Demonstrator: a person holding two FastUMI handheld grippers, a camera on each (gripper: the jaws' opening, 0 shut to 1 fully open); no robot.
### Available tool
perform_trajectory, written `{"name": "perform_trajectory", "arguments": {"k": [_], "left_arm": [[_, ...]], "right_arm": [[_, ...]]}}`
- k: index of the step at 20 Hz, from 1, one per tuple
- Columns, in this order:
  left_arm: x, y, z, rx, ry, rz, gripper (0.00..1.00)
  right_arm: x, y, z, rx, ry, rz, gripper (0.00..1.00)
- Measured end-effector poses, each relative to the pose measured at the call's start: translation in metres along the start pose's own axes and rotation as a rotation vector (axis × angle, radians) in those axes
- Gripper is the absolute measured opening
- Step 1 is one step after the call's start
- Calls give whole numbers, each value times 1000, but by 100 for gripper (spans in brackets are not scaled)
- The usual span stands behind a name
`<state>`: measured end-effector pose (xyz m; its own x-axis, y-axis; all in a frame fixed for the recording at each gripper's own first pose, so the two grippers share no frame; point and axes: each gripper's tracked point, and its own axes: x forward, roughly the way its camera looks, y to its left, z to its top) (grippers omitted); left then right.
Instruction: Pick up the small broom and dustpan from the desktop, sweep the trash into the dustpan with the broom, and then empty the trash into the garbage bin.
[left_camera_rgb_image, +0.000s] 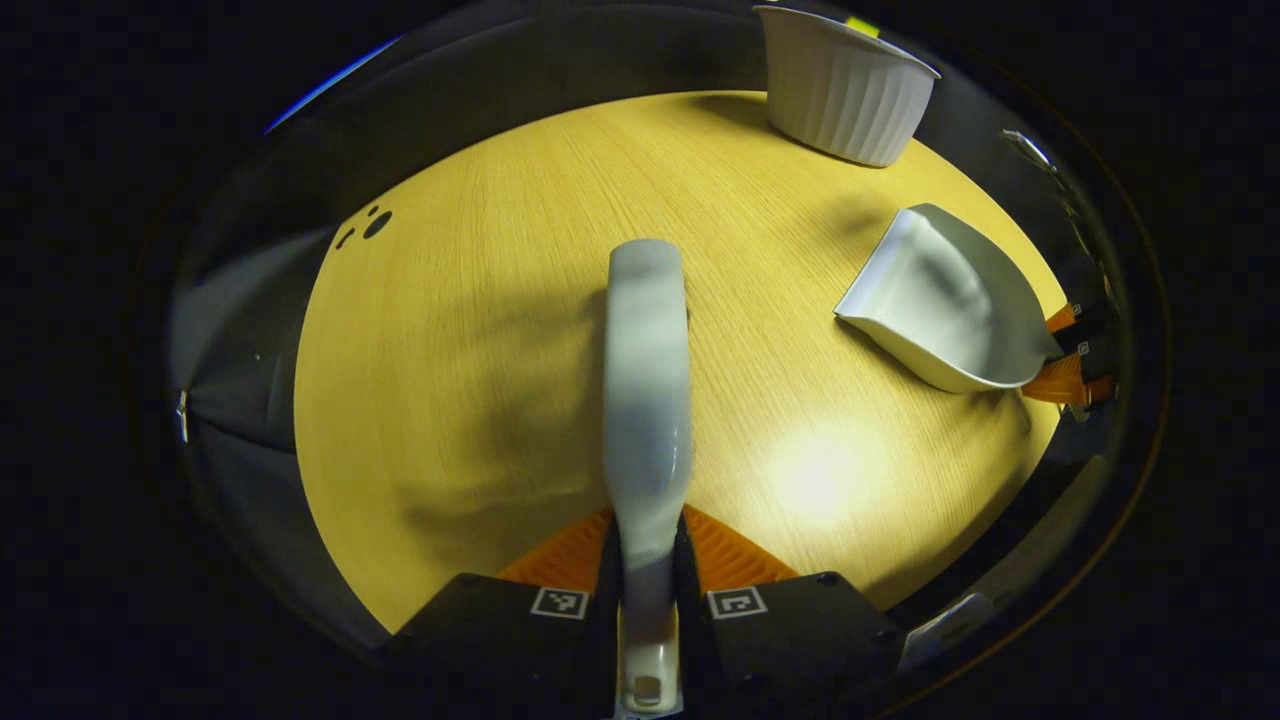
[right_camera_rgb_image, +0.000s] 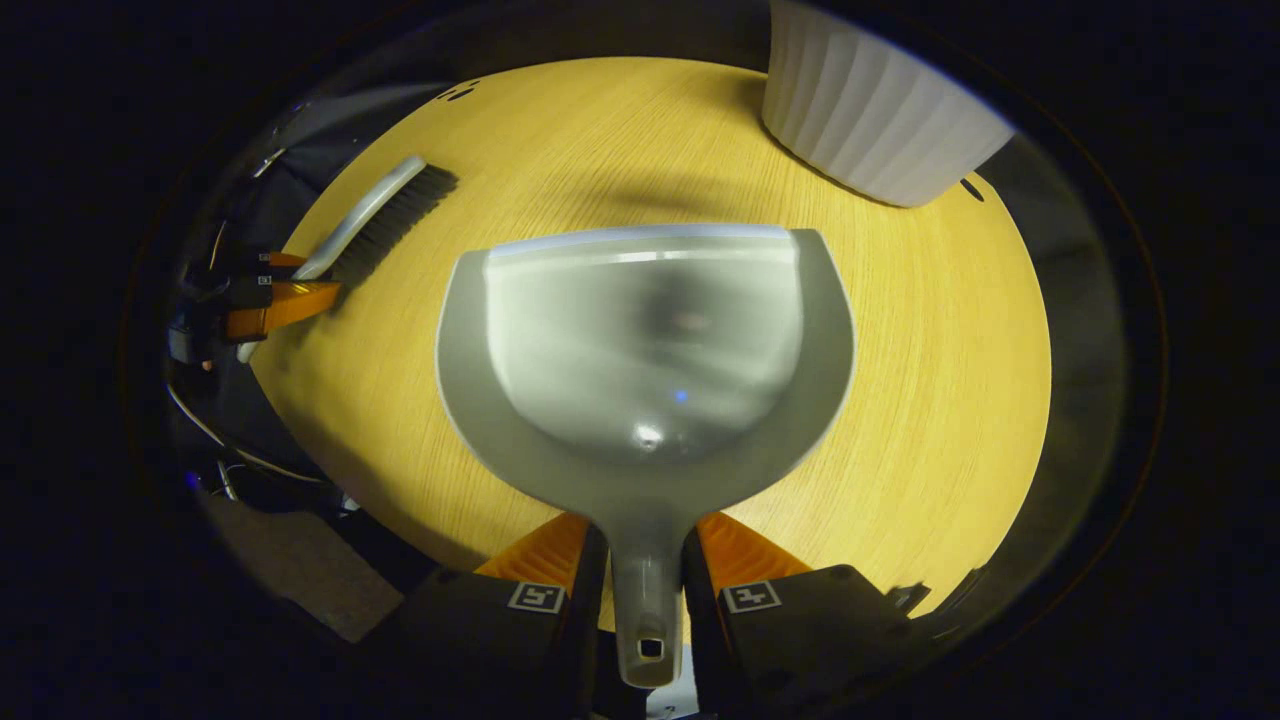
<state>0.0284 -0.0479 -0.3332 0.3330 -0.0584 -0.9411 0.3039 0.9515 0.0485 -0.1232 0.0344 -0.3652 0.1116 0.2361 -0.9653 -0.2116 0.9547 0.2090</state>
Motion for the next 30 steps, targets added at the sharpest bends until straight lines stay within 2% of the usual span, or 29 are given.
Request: {"name": "perform_trajectory", "arguments": {"k": [5, 6, 7, 9, 10, 11, 12, 13, 14, 17, 22, 28, 30], "left_arm": [[-25, 6, -11, 13, -3, 15, 30], [-30, 6, -13, 18, -8, 21, 30], [-37, 8, -14, 22, -16, 24, 30], [-51, 7, -10, 17, -40, 26, 31], [-59, 8, -7, 11, -56, 24, 26], [-68, 8, -2, 1, -78, 23, 30], [-77, 9, 6, -12, -113, 26, 28], [-86, 10, 17, -27, -157, 27, 21], [-94, 10, 29, -43, -206, 23, 28], [-125, 6, 68, -93, -374, 12, 28], [-182, 6, 121, -122, -650, 41, 28], [-249, -15, 161, -140, -877, 0, 28], [-259, -24, 166, -143, -897, -27, 28]], "right_arm": [[-36, -1, 1, 28, -41, 33, 40], [-44, 0, 3, 36, -50, 40, 45], [-52, 1, 4, 43, -66, 47, 38], [-68, 4, 7, 43, -97, 51, 38], [-78, 5, 11, 39, -125, 46, 38], [-86, 8, 18, 37, -163, 42, 38], [-95, 11, 27, 36, -208, 38, 38], [-104, 16, 36, 38, -261, 41, 38], [-113, 20, 48, 38, -314, 46, 38], [-144, 25, 86, 12, -482, 32, 38], [-197, 33, 134, -11, -736, 23, 38], [-274, 24, 169, -74, -1034, -125, 38], [-288, 31, 177, -79, -1072, -128, 37]]}}
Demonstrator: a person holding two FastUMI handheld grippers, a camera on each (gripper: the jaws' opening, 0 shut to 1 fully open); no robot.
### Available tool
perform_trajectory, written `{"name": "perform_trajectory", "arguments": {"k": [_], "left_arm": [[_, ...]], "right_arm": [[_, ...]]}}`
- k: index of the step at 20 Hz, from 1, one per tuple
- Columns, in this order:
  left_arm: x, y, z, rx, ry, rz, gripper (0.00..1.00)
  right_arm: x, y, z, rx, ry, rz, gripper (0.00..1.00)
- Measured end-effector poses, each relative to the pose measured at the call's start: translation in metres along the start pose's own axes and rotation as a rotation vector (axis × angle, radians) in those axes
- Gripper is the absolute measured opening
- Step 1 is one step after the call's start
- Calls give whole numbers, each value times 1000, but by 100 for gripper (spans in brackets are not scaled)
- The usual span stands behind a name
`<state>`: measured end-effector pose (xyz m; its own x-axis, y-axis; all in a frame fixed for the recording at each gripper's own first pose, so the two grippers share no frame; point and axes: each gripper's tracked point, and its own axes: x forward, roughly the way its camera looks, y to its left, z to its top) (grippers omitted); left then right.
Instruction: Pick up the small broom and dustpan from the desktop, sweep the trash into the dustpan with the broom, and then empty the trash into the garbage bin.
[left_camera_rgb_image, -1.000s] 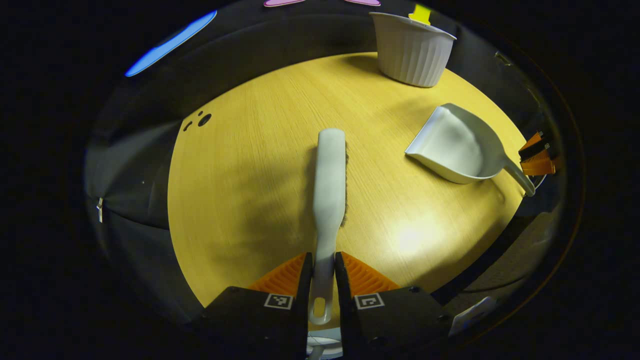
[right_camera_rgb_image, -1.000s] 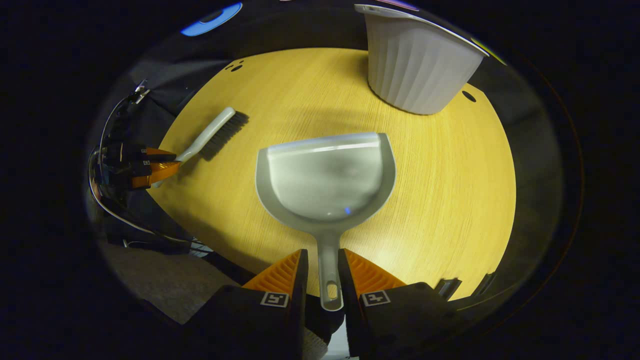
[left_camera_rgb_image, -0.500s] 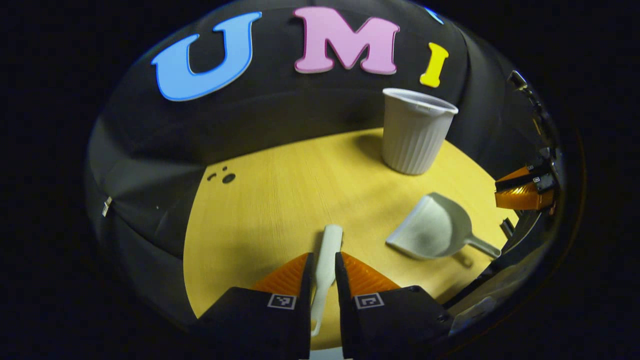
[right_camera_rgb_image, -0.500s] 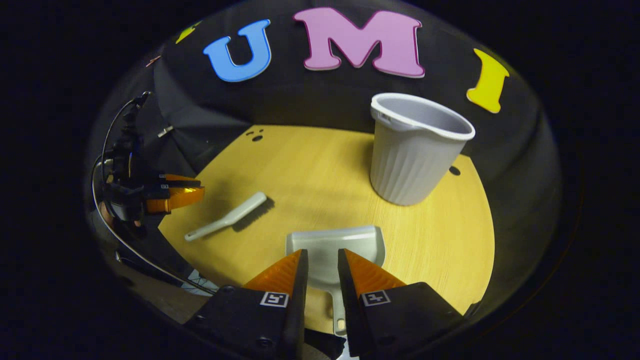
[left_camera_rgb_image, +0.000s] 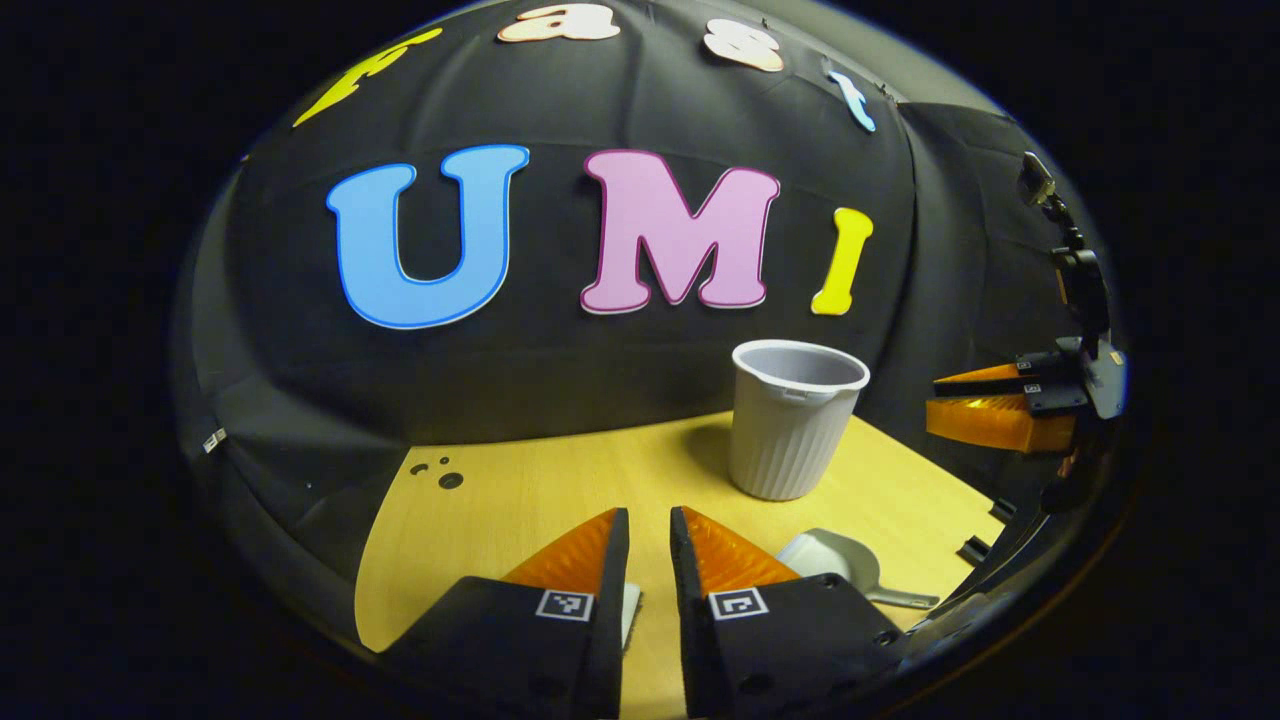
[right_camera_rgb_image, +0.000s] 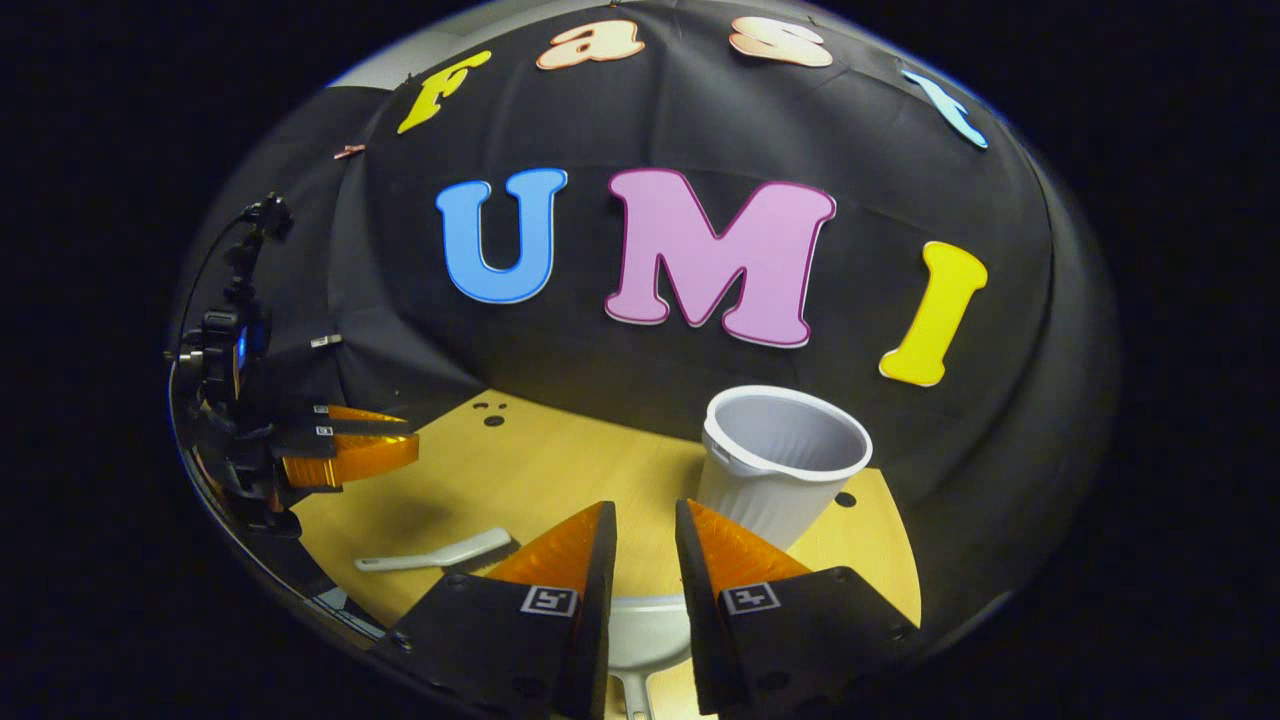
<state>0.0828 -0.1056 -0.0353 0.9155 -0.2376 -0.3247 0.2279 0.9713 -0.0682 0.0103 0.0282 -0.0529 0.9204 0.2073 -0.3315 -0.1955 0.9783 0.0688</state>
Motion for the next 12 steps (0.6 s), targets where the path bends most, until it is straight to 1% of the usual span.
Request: {"name": "perform_trajectory", "arguments": {"k": [1, 2, 3, 4, 7, 12], "left_arm": [[-1, -2, 2, -3, -1, -5, 28], [1, -3, 4, -1, -2, -5, 28], [2, -3, 5, 3, -2, -5, 28], [1, -3, 6, 7, -1, -4, 28], [0, 0, 9, 21, -4, 4, 28], [-2, 8, 3, -1, 17, 17, 28]], "right_arm": [[1, 3, 2, -1, -2, 6, 44], [1, 6, 2, 1, -2, 13, 39], [6, 16, 2, -5, -4, 13, 40], [7, 19, 3, -4, 1, 17, 36], [12, 22, 1, 5, -2, 14, 36], [17, 22, 1, 60, 8, 13, 37]]}}
